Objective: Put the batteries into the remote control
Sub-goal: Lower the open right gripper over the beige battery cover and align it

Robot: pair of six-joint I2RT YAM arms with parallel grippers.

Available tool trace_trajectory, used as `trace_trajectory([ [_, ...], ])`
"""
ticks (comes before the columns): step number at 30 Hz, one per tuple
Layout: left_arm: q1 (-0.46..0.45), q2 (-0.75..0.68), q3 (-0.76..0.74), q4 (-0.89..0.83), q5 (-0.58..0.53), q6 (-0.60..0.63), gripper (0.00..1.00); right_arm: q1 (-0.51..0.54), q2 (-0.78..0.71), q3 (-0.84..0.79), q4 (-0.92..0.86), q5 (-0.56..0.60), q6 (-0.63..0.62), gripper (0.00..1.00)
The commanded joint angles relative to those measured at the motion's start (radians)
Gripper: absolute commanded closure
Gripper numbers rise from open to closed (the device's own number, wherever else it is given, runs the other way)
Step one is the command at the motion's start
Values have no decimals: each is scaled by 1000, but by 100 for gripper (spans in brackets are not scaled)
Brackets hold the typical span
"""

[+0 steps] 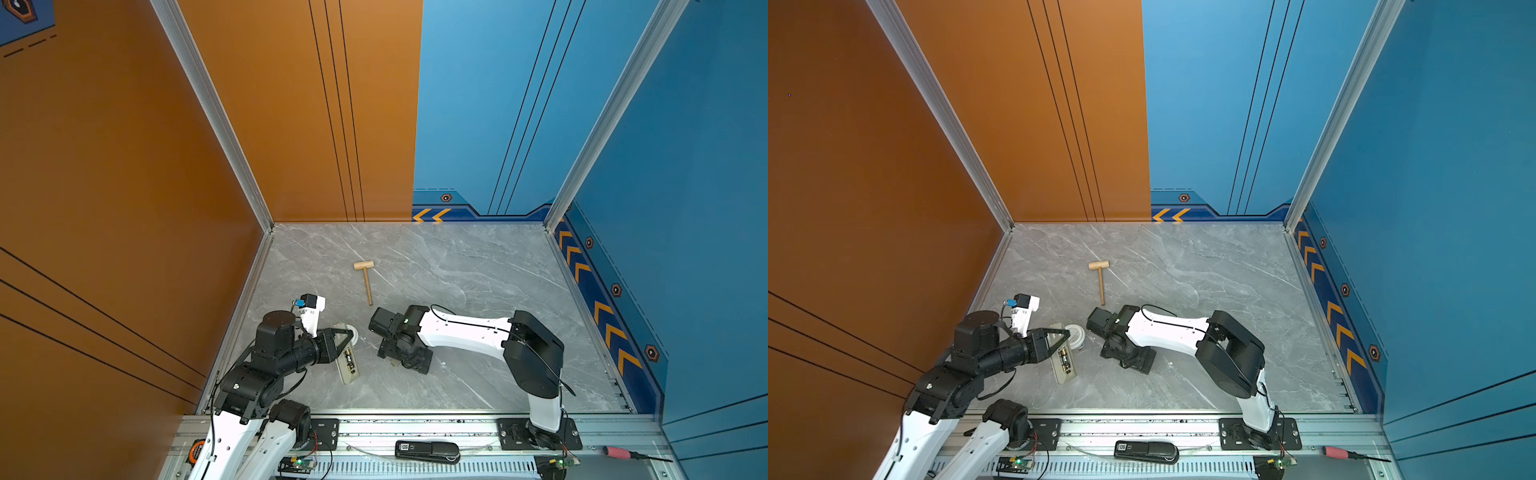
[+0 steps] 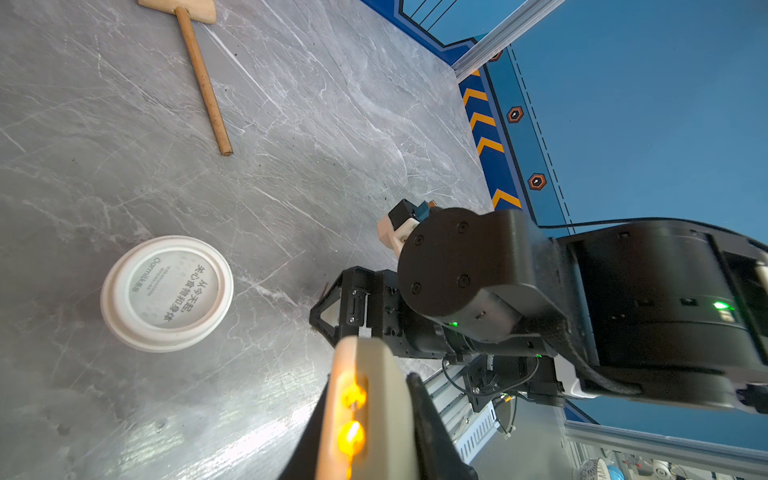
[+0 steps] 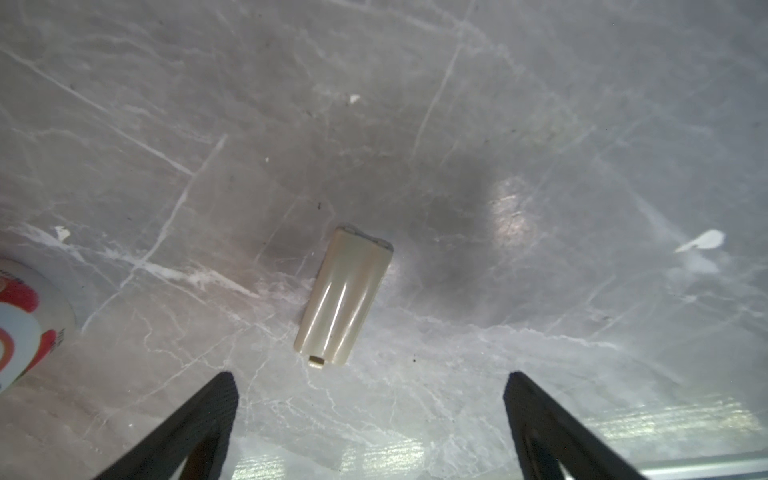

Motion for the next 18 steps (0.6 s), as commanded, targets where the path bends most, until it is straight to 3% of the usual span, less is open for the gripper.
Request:
trace_trajectory([
  [1,3,-15,-13,4,31,-9,100,10,23,33,-64,38,-1,4],
  [18,-7,-26,-17,9,30,-11,100,24,81,78,-67,34,-25,23],
])
